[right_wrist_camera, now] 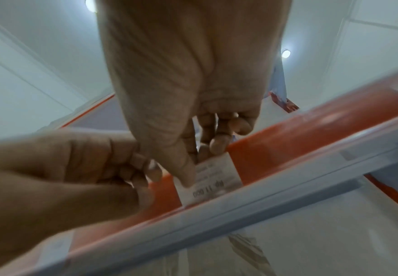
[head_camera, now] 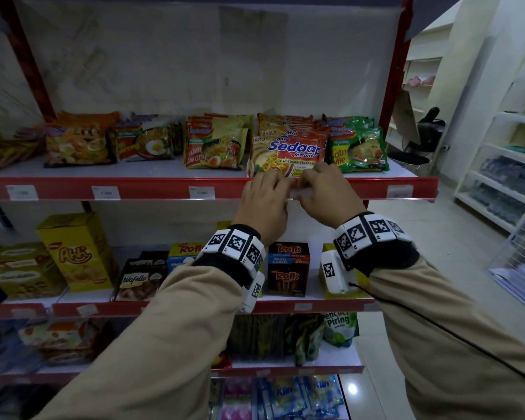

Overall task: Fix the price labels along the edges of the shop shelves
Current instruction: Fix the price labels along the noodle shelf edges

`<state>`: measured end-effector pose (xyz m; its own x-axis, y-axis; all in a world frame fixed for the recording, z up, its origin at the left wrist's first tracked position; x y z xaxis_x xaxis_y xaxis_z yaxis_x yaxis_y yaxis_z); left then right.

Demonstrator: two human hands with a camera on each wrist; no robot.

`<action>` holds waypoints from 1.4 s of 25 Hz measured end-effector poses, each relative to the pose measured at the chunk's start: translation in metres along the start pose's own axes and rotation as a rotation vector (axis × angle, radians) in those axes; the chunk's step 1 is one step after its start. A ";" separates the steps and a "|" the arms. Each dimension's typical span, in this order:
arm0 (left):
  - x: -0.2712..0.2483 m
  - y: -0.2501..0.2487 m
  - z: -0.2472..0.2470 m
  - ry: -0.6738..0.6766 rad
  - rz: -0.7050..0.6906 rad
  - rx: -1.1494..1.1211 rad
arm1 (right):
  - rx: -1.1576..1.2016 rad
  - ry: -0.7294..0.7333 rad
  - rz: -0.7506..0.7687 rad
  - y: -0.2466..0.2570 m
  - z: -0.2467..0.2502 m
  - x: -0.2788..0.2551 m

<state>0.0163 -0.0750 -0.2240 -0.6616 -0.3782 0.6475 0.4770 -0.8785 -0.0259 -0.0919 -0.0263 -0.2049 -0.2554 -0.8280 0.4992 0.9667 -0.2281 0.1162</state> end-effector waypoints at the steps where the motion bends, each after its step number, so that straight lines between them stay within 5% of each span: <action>1: 0.002 0.001 0.001 0.004 0.013 -0.032 | 0.050 0.015 -0.003 -0.001 0.004 0.003; 9: 0.011 0.010 0.004 -0.076 0.109 -0.346 | 0.857 -0.301 -0.256 -0.028 0.030 -0.001; 15: 0.017 0.015 0.000 -0.133 0.145 -0.376 | 1.204 -0.255 -0.358 -0.019 0.004 -0.014; 26: 0.015 0.017 0.014 -0.010 0.047 -0.123 | 0.699 -0.324 -0.149 -0.031 0.023 -0.008; 35: 0.010 0.026 0.018 -0.057 0.120 -0.275 | 0.460 -0.186 -0.023 -0.008 0.014 0.007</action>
<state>0.0322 -0.0967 -0.2046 -0.5731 -0.4739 0.6686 0.3697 -0.8776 -0.3052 -0.1016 -0.0233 -0.1905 -0.3096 -0.7103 0.6322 0.8792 0.0394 0.4748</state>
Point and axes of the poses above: each hand's wrist, its own x-axis towards the middle knuckle, its own z-axis out of the back of the hand, y = z × x, the point moved 6 cm from there along x, towards the middle knuckle, and after that the axes turned 1 degree about -x, right-handed, at the moved point
